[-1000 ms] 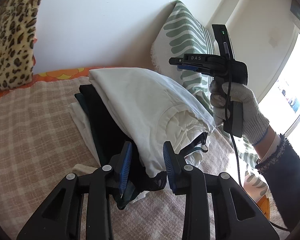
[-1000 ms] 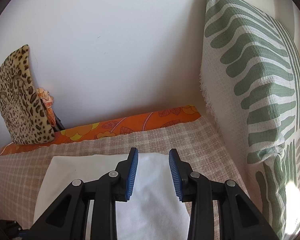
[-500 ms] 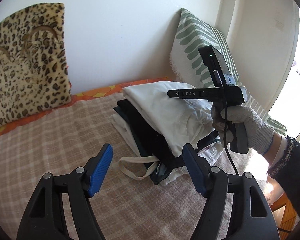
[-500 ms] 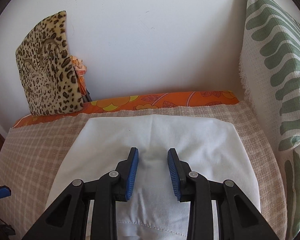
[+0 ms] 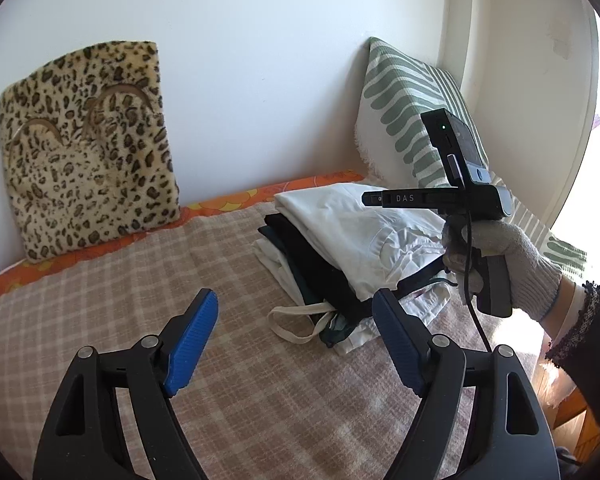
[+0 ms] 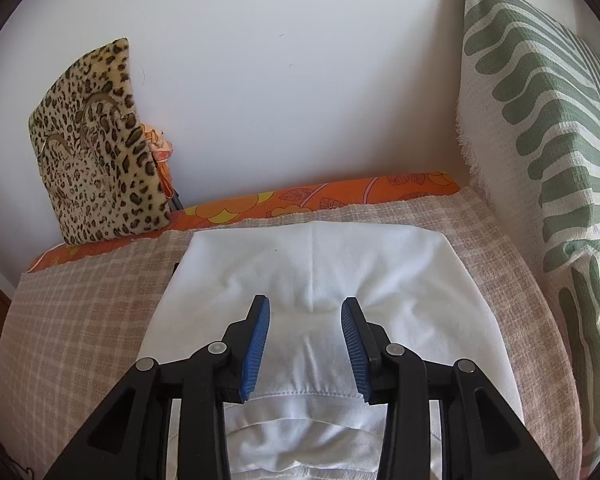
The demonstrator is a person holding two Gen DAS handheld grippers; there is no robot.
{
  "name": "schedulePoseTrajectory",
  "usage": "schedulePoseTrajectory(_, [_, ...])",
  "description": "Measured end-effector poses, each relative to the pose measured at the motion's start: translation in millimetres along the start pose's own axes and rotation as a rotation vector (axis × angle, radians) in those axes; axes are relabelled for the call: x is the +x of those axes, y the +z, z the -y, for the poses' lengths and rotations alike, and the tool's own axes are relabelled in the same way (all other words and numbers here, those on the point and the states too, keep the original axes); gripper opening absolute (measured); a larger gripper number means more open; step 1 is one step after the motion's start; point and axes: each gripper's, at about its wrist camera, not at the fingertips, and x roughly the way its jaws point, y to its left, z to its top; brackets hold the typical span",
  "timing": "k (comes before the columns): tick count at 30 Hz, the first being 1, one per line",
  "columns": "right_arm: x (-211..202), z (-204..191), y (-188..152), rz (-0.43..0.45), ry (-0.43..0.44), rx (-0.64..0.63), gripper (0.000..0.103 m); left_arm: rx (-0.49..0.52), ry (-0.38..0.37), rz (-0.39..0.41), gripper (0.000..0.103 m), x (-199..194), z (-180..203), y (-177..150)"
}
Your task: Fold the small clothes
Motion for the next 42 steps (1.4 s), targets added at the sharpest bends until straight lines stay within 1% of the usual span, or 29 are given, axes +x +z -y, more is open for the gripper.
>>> schedulePoseTrajectory(1, [-8,-3,-2,0.013,-0.004,0.006,0.055,0.004,-0.001,0.010,0.080,-6,0,-1])
schedulePoseTrajectory(5, [-39,-14,-14,0.061,-0.020,0.012,0.064,0.014,-0.007,0.035,0.080,-26,-1,-5])
schedulePoseTrajectory(7, [-54,-19,-22,0.085,-0.027,0.014,0.072,0.016,-0.009,0.043,0.081,-35,-3,-7])
schedulePoseTrajectory(8, [-61,-22,-25,0.095,-0.032,0.013,0.074,0.016,-0.009,0.046,0.081,-40,-4,-8])
schedulePoseTrajectory(10, [-75,-30,-33,0.113,-0.041,0.012,0.083,0.016,-0.002,0.055,0.082,-49,-6,-11])
schedulePoseTrajectory(15, [-102,-50,-57,0.151,-0.073,0.002,0.091,0.021,0.037,0.068,0.085,-67,-10,-21])
schedulePoseTrajectory(18, [-114,-65,-72,0.159,-0.112,-0.018,0.100,0.029,0.049,0.085,0.087,-77,-15,-28])
schedulePoseTrajectory(22, [-131,-83,-94,0.192,-0.151,-0.024,0.103,0.027,0.074,0.105,0.102,-90,-21,-39])
schedulePoseTrajectory(24, [-136,-90,-103,0.199,-0.165,-0.020,0.103,0.024,0.085,0.104,0.102,-93,-24,-44])
schedulePoseTrajectory(27, [-142,-99,-118,0.215,-0.196,-0.017,0.103,0.022,0.089,0.079,0.102,-94,-28,-53])
schedulePoseTrajectory(32, [-142,-105,-136,0.219,-0.201,-0.007,0.103,-0.005,0.080,0.043,0.102,-89,-33,-69])
schedulePoseTrajectory(35, [-140,-104,-142,0.222,-0.191,0.008,0.103,-0.017,0.081,0.030,0.102,-85,-35,-78])
schedulePoseTrajectory(38, [-138,-102,-147,0.226,-0.202,0.019,0.103,-0.014,0.084,0.012,0.102,-80,-35,-83])
schedulePoseTrajectory(42, [-136,-99,-150,0.228,-0.215,0.034,0.103,0.014,0.119,-0.001,0.102,-74,-34,-89])
